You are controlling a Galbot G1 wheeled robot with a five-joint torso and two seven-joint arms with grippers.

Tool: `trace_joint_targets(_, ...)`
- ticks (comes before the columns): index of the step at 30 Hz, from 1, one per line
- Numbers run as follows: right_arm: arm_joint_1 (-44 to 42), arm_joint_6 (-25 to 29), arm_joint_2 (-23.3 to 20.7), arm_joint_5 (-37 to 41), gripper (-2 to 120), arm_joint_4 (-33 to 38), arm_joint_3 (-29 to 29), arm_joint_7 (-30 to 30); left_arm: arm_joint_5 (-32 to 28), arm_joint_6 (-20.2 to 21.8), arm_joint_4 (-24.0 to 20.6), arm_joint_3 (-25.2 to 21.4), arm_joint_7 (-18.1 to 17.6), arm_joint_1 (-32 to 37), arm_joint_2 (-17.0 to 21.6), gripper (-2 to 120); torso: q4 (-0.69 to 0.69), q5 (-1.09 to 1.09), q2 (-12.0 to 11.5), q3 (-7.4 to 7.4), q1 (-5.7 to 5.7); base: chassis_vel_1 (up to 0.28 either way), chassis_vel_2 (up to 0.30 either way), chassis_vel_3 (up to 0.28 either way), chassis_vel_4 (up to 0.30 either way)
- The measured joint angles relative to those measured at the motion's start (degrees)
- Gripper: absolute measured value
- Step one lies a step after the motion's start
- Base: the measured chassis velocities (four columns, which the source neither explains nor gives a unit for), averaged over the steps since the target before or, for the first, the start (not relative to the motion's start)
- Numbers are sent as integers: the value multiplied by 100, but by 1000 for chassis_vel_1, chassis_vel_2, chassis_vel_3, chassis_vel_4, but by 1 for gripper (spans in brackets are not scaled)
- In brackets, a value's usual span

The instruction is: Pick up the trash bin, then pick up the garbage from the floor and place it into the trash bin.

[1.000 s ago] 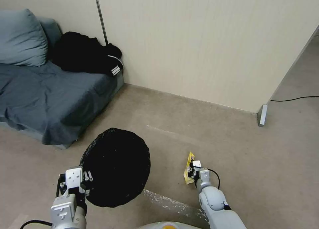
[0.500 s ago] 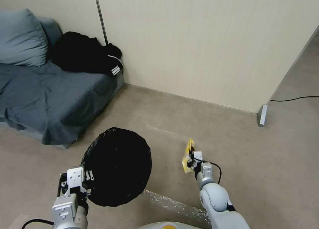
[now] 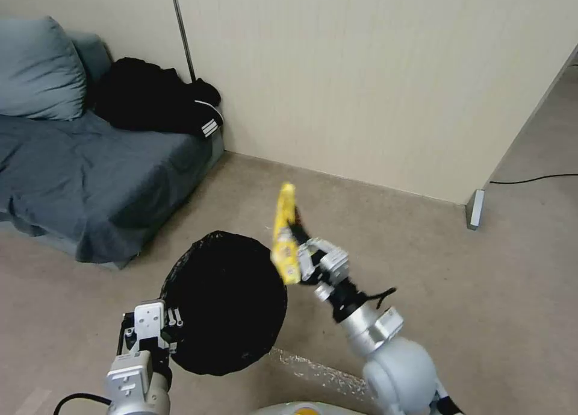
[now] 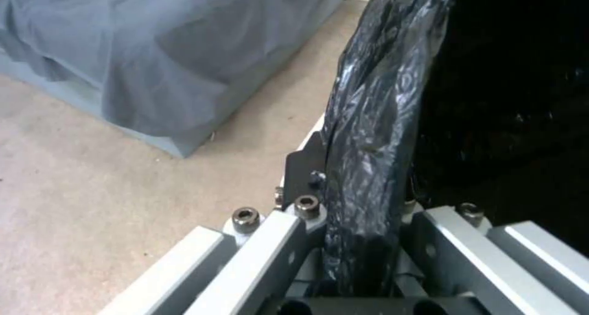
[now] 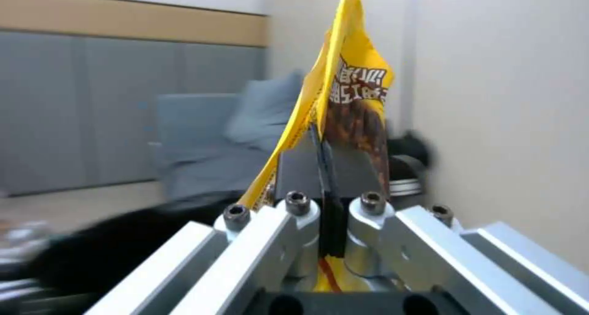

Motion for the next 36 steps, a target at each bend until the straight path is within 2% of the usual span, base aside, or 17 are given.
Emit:
trace_joint_targets(10, 67, 72, -96, -32, 0, -339, -658, -159, 41, -1, 15, 40, 3, 6, -14, 2, 0, 0, 0, 0, 0, 0, 0, 0, 0)
trace_joint_targets(16, 156, 40, -116, -85, 0, -563, -761, -99, 94, -6, 18, 119, 3, -3, -39, 2, 3, -19, 0, 0, 0, 0, 0, 0, 0)
trace_joint_targets(21, 275, -57, -119, -151, 0, -811, -761, -79, 164, -14, 27, 195, -4, 7, -54, 2, 3, -22, 0, 0, 0, 0, 0, 0, 0)
trace_joint_targets(24, 277, -83, -118, -192, 14, -810, -761, -87, 177, -15, 11, 197, -5, 13, -56, 2, 2, -15, 0, 0, 0, 0, 0, 0, 0)
trace_joint_targets(25, 277, -83, -118, -192, 14, -810, -761, -87, 177, -15, 11, 197, -5, 13, -56, 2, 2, -15, 0, 0, 0, 0, 0, 0, 0)
trace_joint_targets(27, 276, -108, -118, -202, 25, -811, -761, -87, 189, -16, 11, 203, -5, 14, -59, 2, 1, -12, 0, 0, 0, 0, 0, 0, 0)
trace_joint_targets(28, 276, -108, -118, -202, 25, -811, -761, -87, 189, -16, 11, 203, -5, 14, -59, 2, 1, -12, 0, 0, 0, 0, 0, 0, 0)
trace_joint_targets(30, 272, -124, -119, -203, 34, -810, -760, -82, 195, -19, 10, 212, -5, 14, -62, 2, 2, -11, 0, 0, 0, 0, 0, 0, 0)
trace_joint_targets(31, 270, -127, -130, -210, 39, -811, -760, -78, 196, -20, 11, 214, -5, 14, -63, 2, 3, -7, 0, 0, 0, 0, 0, 0, 0)
trace_joint_targets(32, 270, -127, -130, -210, 39, -811, -760, -78, 196, -20, 11, 214, -5, 14, -63, 2, 3, -7, 0, 0, 0, 0, 0, 0, 0)
trace_joint_targets(33, 267, -129, -145, -225, 43, -811, -760, -75, 196, -20, 10, 214, -5, 13, -63, 2, 3, 7, 0, 0, 0, 0, 0, 0, 0)
trace_joint_targets(34, 262, -130, -153, -231, 48, -811, -760, -73, 197, -21, 10, 214, -5, 12, -64, 2, 4, 10, 0, 0, 0, 0, 0, 0, 0)
trace_joint_targets(35, 262, -130, -153, -231, 48, -811, -760, -73, 197, -21, 10, 214, -5, 12, -64, 2, 4, 10, 0, 0, 0, 0, 0, 0, 0)
trace_joint_targets(36, 246, -134, -175, -242, 55, -812, -760, -71, 197, -22, 10, 214, -4, 9, -63, 2, 4, 11, 0, 1, 0, 0, 0, 0, 0)
